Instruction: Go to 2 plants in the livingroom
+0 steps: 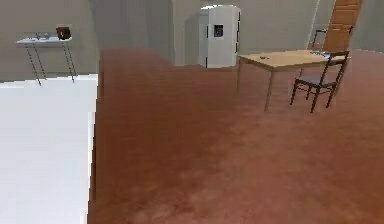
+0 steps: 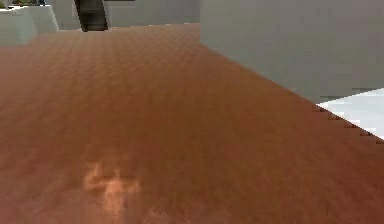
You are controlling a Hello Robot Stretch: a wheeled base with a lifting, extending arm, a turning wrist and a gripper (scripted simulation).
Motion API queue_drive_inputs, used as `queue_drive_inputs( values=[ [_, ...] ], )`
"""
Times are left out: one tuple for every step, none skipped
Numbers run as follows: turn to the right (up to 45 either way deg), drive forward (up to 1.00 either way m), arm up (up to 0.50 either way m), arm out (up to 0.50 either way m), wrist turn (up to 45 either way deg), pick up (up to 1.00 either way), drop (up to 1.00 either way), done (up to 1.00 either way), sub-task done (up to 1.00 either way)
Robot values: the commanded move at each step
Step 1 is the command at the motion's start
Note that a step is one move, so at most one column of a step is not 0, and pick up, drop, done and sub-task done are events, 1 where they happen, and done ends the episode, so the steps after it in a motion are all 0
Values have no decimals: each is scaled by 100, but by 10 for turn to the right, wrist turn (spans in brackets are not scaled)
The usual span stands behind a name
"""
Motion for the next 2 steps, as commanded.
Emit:
queue_drive_inputs(
  values=[
    [30,0,0,0,0,0,0,0,0],
    [0,100,0,0,0,0,0,0,0]
  ],
)
